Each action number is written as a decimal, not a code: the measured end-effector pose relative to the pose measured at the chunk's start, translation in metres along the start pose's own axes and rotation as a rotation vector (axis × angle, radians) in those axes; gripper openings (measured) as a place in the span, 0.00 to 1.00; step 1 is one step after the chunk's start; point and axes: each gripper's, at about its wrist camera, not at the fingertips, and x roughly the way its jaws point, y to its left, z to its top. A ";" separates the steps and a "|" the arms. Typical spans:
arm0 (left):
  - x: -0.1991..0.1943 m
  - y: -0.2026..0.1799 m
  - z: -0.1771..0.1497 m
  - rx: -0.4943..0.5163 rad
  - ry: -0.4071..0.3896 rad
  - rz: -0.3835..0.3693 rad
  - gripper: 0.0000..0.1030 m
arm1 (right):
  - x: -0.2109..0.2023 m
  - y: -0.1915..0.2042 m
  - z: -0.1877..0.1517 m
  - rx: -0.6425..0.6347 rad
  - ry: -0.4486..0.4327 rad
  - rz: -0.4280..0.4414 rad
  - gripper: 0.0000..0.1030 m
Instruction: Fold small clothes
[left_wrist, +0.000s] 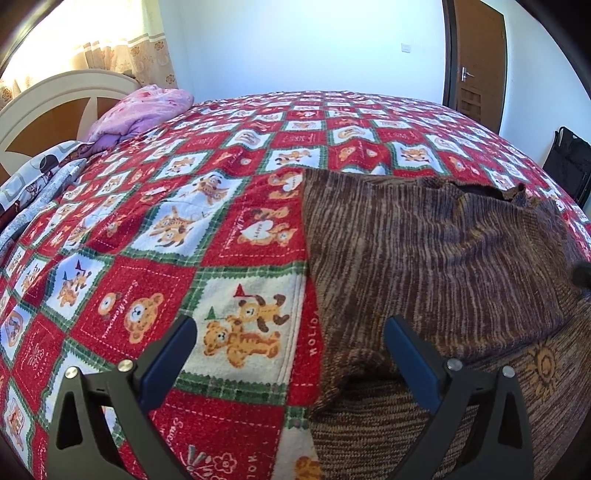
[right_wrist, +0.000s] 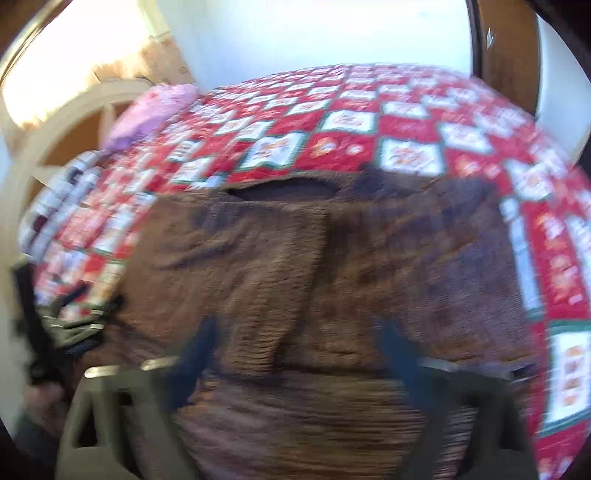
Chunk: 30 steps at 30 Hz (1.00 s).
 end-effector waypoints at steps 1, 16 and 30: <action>0.000 0.000 0.000 -0.001 0.001 -0.001 1.00 | 0.001 0.003 -0.001 -0.018 -0.002 -0.027 0.91; -0.001 0.003 -0.002 -0.020 -0.006 -0.014 1.00 | -0.003 0.039 -0.005 -0.188 -0.025 -0.059 0.06; 0.002 0.002 -0.001 -0.015 0.013 -0.023 1.00 | -0.012 0.008 0.006 -0.112 -0.087 -0.121 0.64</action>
